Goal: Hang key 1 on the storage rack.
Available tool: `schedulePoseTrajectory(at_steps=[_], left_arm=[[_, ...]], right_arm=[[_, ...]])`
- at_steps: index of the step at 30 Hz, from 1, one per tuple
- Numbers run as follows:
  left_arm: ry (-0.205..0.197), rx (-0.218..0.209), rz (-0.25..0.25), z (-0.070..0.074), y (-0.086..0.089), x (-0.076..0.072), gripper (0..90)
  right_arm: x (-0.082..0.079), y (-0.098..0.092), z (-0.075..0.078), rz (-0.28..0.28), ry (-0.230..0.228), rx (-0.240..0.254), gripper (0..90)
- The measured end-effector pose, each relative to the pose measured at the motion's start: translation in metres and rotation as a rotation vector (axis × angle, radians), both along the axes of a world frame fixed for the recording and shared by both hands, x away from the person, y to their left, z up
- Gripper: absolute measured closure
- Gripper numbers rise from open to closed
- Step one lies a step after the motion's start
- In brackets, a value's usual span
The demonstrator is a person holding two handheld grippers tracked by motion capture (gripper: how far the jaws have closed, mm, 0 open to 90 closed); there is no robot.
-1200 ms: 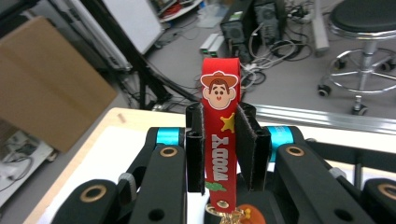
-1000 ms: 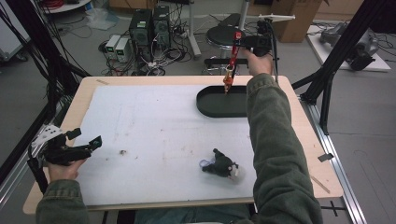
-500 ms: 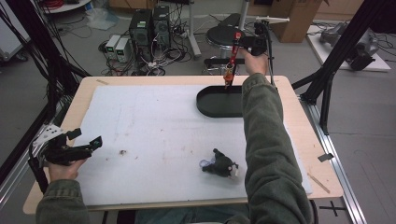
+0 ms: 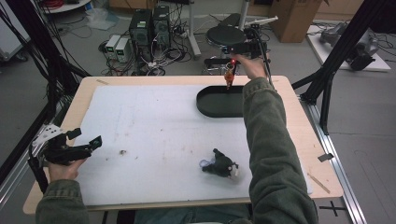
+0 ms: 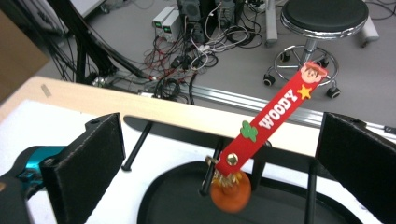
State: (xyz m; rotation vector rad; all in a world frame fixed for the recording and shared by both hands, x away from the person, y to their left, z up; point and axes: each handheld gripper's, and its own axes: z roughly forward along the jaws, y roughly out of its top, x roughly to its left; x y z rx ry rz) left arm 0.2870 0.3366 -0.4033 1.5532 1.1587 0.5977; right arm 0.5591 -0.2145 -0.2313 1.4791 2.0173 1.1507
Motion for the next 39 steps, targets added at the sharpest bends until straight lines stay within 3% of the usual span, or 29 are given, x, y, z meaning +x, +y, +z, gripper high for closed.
schedulePoseTrajectory(at_steps=[7,18,29,33,36,39], left_arm=[[-0.002,0.000,0.001,0.000,-0.001,0.000,1.9],[0.000,0.003,0.002,0.001,-0.001,-0.001,1.9],[-0.001,0.001,0.002,0.001,-0.001,-0.001,1.9],[-0.001,0.001,0.002,0.001,-0.001,-0.001,1.8],[-0.003,-0.003,0.006,0.001,-0.001,-0.002,1.9],[-0.003,-0.002,0.006,0.002,0.000,-0.002,1.9]], right_arm=[[-0.013,-0.010,0.006,0.016,-0.013,0.043,0.4],[-0.033,-0.016,0.011,0.064,-0.029,0.062,0.4],[-0.058,-0.023,-0.011,0.111,0.001,0.030,0.4],[-0.067,-0.023,-0.020,0.126,0.000,0.051,0.4],[-0.069,-0.019,-0.024,0.143,0.030,0.034,0.4],[-0.073,-0.015,-0.022,0.161,0.026,0.027,0.4]])
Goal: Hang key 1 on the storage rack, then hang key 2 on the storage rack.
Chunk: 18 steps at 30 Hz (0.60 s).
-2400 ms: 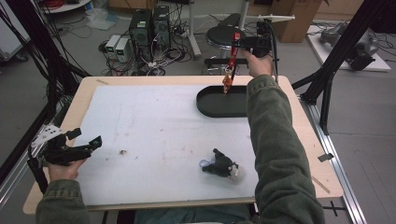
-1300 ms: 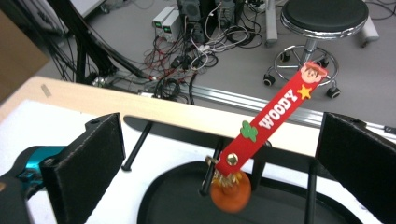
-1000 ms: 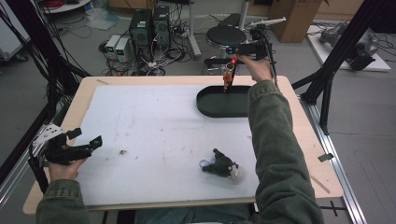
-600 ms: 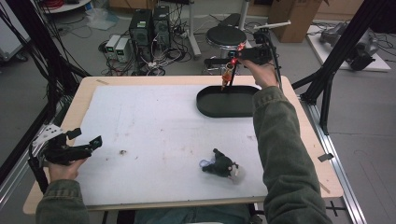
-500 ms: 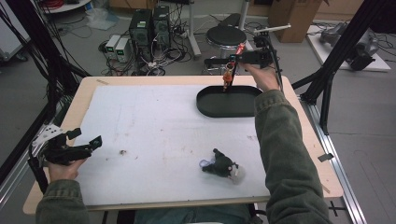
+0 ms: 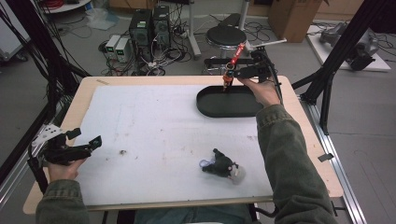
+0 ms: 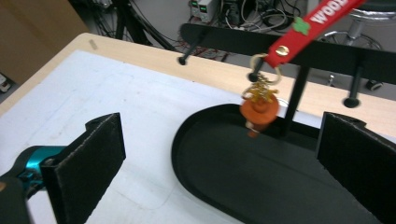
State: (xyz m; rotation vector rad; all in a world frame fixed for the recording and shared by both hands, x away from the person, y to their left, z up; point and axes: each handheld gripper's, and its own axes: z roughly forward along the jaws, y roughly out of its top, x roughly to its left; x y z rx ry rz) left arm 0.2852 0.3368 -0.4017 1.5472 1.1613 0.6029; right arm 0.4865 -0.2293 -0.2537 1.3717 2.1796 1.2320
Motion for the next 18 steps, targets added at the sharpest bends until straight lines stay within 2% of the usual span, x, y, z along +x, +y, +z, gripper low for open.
schedulePoseTrajectory(at_steps=[3,7,9,13,18], left_arm=[[-0.001,-0.002,0.000,0.000,0.000,0.000,1.9],[-0.004,-0.004,-0.002,0.001,0.000,0.000,1.9],[-0.005,-0.004,-0.002,0.001,0.000,-0.001,1.9],[-0.005,-0.005,-0.003,0.001,0.000,0.000,1.9],[-0.004,-0.004,-0.003,0.001,0.000,0.000,1.9]], right_arm=[[-0.005,0.004,0.003,0.010,-0.006,-0.005,0.4],[-0.011,0.003,0.005,0.011,0.009,-0.023,0.4],[-0.016,0.001,0.005,0.010,0.004,-0.005,0.4],[-0.028,-0.006,0.001,0.017,0.017,-0.015,0.4],[-0.042,-0.010,-0.003,0.038,0.005,-0.016,0.4]])
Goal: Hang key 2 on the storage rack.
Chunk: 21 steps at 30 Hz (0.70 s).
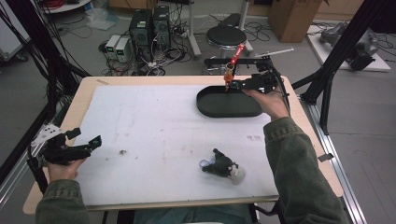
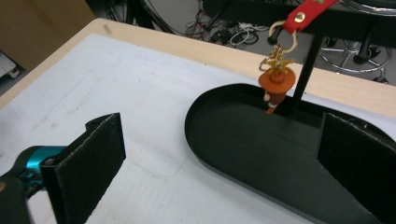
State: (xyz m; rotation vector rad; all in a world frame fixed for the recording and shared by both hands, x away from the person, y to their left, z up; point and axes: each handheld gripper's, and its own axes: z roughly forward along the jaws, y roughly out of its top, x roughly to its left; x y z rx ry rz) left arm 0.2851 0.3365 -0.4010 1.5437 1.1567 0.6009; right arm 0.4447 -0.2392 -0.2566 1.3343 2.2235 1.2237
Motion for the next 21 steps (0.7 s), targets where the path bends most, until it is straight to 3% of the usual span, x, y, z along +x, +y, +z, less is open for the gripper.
schedulePoseTrajectory(at_steps=[8,14,21], left_arm=[[0.006,0.008,-0.002,0.000,0.000,0.000,1.9],[0.005,0.008,0.001,0.000,0.000,-0.001,1.9],[0.007,0.011,0.001,0.000,0.001,0.000,1.9]], right_arm=[[-0.014,-0.002,-0.015,0.049,0.016,-0.012,0.4],[-0.025,-0.003,-0.029,0.046,0.004,-0.035,0.4],[-0.034,-0.004,-0.043,0.058,0.023,-0.029,0.4]])
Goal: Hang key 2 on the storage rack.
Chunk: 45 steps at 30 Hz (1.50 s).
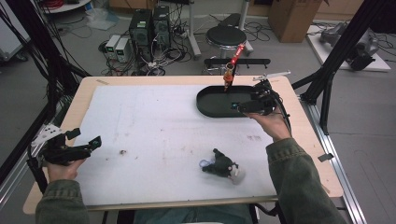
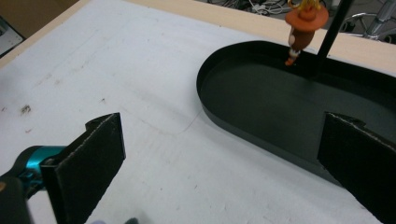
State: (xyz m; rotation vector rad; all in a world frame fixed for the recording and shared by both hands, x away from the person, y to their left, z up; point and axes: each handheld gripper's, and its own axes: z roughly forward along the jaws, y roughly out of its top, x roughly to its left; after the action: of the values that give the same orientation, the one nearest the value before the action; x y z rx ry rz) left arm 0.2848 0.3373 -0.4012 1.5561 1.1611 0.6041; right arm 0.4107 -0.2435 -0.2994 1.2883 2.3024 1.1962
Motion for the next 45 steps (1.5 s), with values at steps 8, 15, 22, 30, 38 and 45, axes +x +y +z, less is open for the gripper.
schedulePoseTrajectory(at_steps=[8,15,22,30,38,45], left_arm=[[0.002,0.001,-0.005,0.000,-0.001,0.000,1.9],[0.005,-0.001,-0.010,-0.001,-0.001,0.001,1.9],[0.002,-0.008,-0.008,-0.001,0.001,0.000,1.9],[0.006,-0.008,-0.014,-0.001,-0.001,0.000,1.9],[0.006,-0.008,-0.015,-0.001,-0.001,-0.001,1.9],[0.006,-0.009,-0.014,-0.001,0.000,-0.001,1.9]], right_arm=[[-0.009,-0.006,-0.016,0.004,0.015,0.006,0.4],[-0.019,-0.008,-0.024,0.008,0.051,0.048,0.5],[-0.029,-0.005,-0.034,0.022,0.062,0.047,0.4],[-0.047,0.006,-0.047,0.071,0.092,0.012,0.5],[-0.062,0.012,-0.056,0.111,0.106,-0.013,0.4],[-0.074,0.010,-0.068,0.120,0.129,-0.033,0.5]])
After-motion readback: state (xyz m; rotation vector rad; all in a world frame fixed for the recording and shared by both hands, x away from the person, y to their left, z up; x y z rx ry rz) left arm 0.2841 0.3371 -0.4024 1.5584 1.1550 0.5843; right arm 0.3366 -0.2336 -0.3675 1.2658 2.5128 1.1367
